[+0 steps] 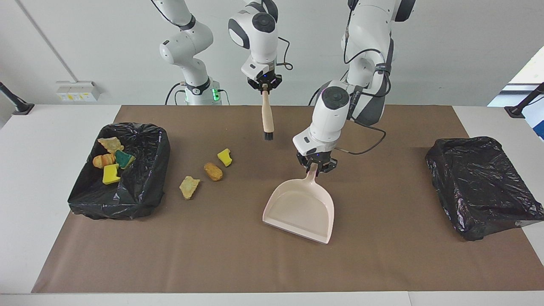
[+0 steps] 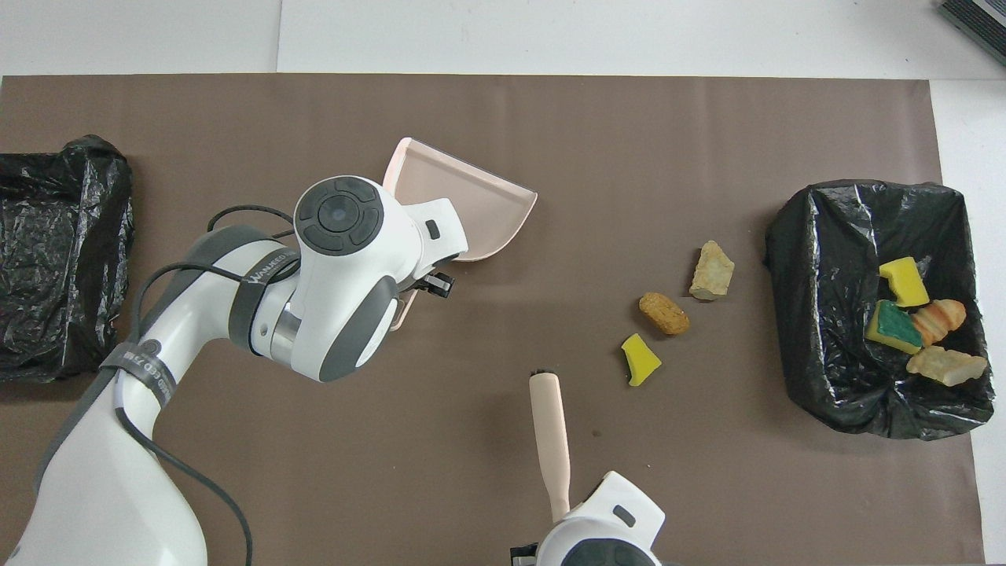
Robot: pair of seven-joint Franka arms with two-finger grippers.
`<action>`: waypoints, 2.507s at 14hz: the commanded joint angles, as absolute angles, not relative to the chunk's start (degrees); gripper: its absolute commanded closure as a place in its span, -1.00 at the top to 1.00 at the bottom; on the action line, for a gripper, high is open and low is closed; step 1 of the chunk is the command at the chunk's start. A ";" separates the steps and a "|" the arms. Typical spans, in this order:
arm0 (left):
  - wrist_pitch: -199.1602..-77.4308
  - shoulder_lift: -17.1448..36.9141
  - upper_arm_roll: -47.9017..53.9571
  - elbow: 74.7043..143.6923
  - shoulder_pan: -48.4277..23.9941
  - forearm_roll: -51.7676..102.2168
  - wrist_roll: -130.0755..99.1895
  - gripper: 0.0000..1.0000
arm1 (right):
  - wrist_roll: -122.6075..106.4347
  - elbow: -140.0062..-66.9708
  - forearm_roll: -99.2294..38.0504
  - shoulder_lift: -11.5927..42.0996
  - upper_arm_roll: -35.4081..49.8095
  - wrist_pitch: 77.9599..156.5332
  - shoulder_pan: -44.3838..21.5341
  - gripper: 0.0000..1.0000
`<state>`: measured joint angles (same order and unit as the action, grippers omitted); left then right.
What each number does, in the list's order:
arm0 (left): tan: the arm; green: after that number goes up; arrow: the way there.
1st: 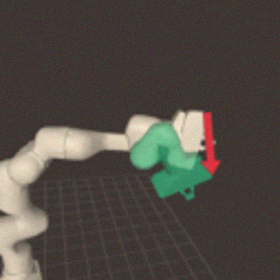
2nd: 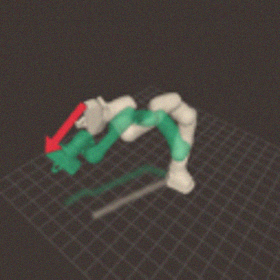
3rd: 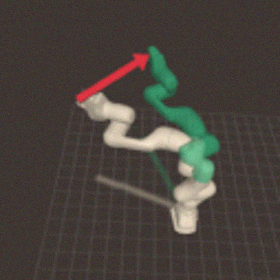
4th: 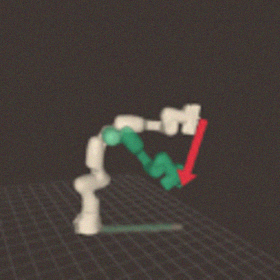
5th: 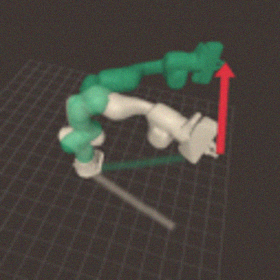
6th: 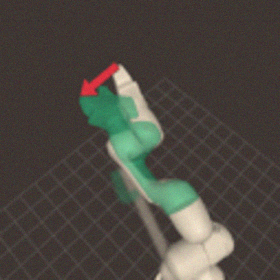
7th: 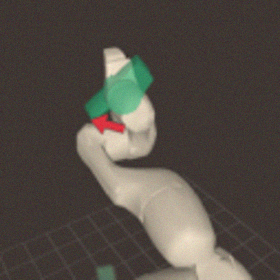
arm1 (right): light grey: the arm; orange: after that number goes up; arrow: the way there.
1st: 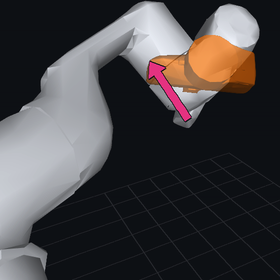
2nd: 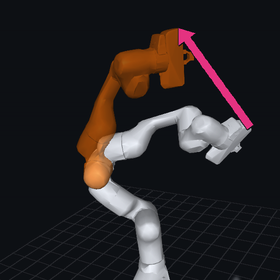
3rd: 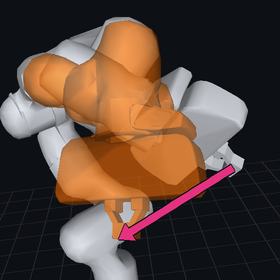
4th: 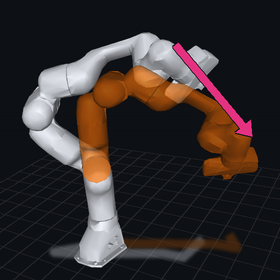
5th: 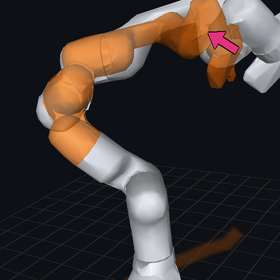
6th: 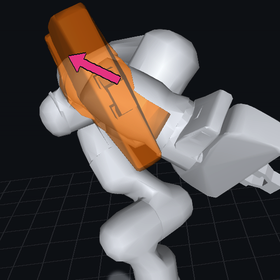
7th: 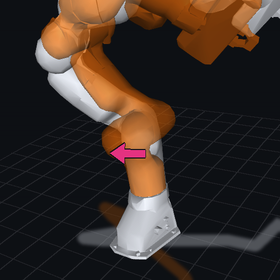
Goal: Sweep and dump trash in bin
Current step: 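Lift the dustpan with the left gripper while the right gripper reaches the trash, then lower the dustpan near the trash while the right gripper grasps the brush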
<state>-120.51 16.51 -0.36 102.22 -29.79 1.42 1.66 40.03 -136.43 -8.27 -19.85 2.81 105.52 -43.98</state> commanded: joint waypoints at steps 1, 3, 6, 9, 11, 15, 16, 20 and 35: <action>-116.29 13.28 -1.14 102.83 -28.13 1.05 13.92 -1.00 | 37.18 -137.29 -2.05 -22.76 3.16 101.08 -40.18 -1.00; -112.78 12.48 -1.23 102.31 -27.34 1.05 23.25 -1.00 | 30.98 -137.29 3.05 -21.72 3.16 101.60 -34.66 -1.00; -110.66 12.92 -1.49 99.94 -26.37 0.88 32.39 -1.00 | 19.37 -135.54 12.10 -17.07 3.25 104.05 -24.56 -1.00; -110.13 12.57 -1.49 100.45 -26.98 0.27 38.32 -1.00 | 14.08 -131.76 19.32 -10.48 3.25 109.14 -15.68 -1.00; -109.16 11.26 -1.23 102.03 -28.47 -0.79 38.23 -1.00 | 10.12 -129.47 22.14 -7.66 3.34 111.17 -10.48 -1.00; -111.26 5.91 -1.32 110.54 -34.52 -2.89 37.79 -1.00 | 11.42 -128.85 26.53 -0.27 3.08 116.62 -8.10 -1.00; -112.57 4.24 -1.23 113.09 -36.19 -3.60 37.79 -1.00 | 11.43 -129.20 26.46 -0.35 3.34 116.80 -6.87 -1.00; -113.64 0.45 -0.88 118.73 -39.29 -5.10 35.78 -1.00 | 8.89 -131.13 17.00 -0.52 3.60 114.97 -8.87 -1.00; -117.07 -2.99 -0.70 127.88 -44.56 -6.68 30.94 -1.00 | -1.86 -128.56 14.05 -5.28 2.90 103.70 -7.82 -1.00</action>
<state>-115.49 -0.94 0.02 125.45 -43.07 -5.09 32.05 -1.32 -124.90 10.89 -4.78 2.19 100.99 -7.95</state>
